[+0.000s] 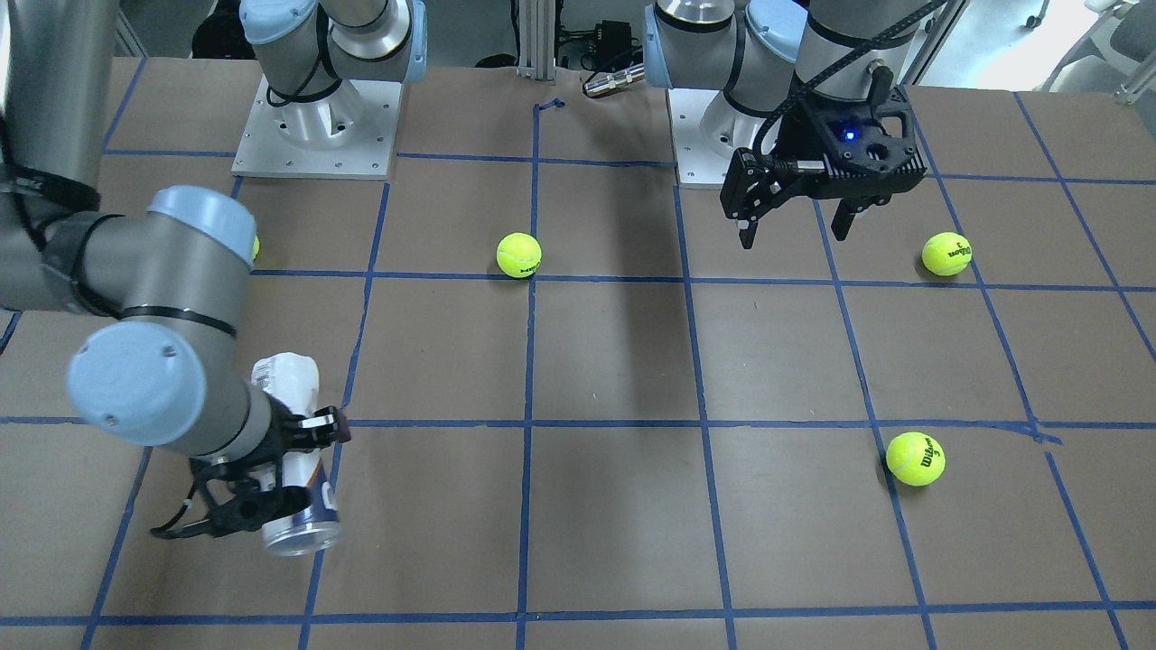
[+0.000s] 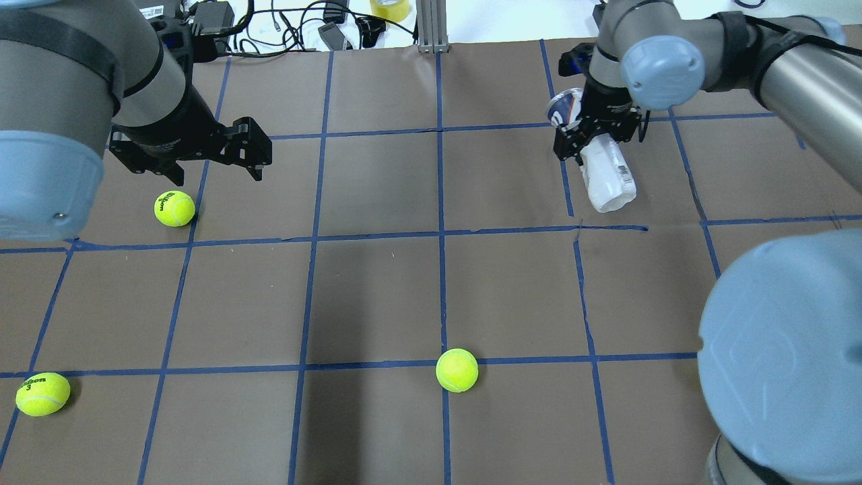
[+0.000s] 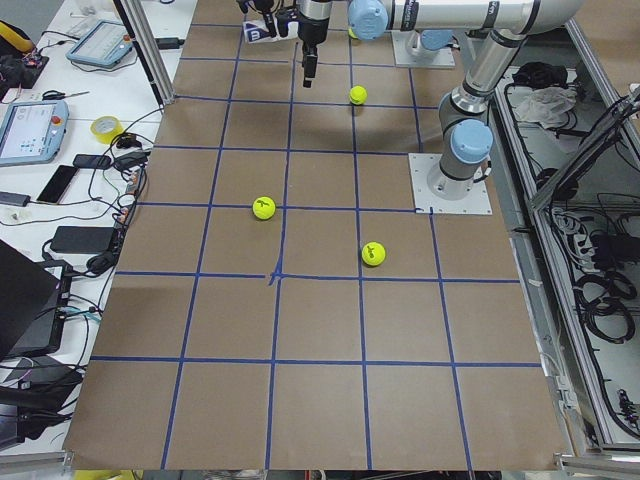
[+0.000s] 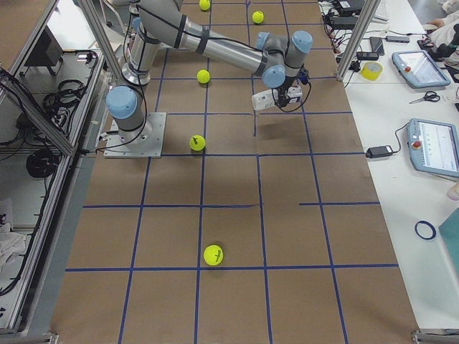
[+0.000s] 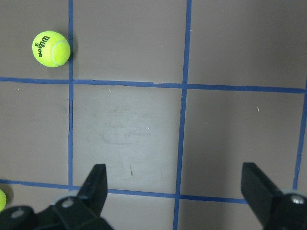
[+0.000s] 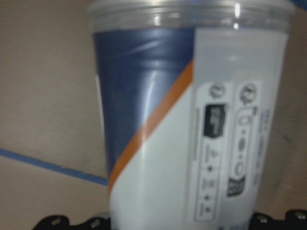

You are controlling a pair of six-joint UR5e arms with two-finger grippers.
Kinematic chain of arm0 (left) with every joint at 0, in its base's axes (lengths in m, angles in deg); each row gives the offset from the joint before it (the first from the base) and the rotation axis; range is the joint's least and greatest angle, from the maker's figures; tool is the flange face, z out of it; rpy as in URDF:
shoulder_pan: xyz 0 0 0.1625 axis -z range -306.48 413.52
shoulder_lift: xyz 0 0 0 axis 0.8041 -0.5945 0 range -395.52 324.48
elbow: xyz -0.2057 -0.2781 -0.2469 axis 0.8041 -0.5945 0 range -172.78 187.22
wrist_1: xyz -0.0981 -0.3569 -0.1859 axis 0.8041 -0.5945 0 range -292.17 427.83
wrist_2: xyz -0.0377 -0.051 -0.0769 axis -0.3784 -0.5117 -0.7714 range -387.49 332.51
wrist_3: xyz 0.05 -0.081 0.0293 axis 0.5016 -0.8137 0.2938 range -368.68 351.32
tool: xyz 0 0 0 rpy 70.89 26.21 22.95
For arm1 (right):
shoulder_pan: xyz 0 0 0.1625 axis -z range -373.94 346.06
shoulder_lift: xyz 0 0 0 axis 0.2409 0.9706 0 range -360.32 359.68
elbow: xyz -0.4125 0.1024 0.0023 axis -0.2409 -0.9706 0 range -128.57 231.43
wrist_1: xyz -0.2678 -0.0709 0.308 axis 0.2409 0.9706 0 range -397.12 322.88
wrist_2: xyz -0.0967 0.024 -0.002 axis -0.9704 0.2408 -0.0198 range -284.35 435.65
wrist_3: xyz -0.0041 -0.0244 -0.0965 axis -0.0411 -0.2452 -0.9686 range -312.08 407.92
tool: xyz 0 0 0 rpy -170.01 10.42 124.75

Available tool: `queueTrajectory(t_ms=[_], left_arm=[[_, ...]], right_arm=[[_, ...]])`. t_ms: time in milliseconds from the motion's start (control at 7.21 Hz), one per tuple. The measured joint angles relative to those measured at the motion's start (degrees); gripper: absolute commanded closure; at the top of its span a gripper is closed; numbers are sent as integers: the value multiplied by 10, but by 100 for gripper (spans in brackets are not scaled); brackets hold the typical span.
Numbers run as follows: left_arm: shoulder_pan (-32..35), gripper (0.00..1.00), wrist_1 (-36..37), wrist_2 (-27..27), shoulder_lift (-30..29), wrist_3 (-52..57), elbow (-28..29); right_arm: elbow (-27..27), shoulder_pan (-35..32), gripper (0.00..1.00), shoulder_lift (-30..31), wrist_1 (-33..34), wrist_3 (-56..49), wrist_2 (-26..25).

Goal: Lift up tennis ball bucket
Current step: 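Carry the can with the right gripper toward the left gripper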

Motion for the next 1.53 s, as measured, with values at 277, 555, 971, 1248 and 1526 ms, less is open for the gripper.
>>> queueTrajectory(t_ms=[277, 555, 971, 1248, 1526], left_arm=[[0, 0, 1, 1, -2, -6, 2], [-2, 0, 2, 1, -5, -2, 7], [-4, 0, 5, 2, -7, -2, 12], [-8, 0, 5, 1, -7, 1, 16], [-9, 0, 4, 1, -9, 7, 24]], right_arm=[[13, -105, 75, 20, 2, -35, 3], [16, -175, 75, 30, 34, -130, 14], [55, -229, 71, 23, 154, -358, 10], [108, -238, 71, 1, 259, -420, 5], [123, -256, 71, -19, 303, -382, 3]])
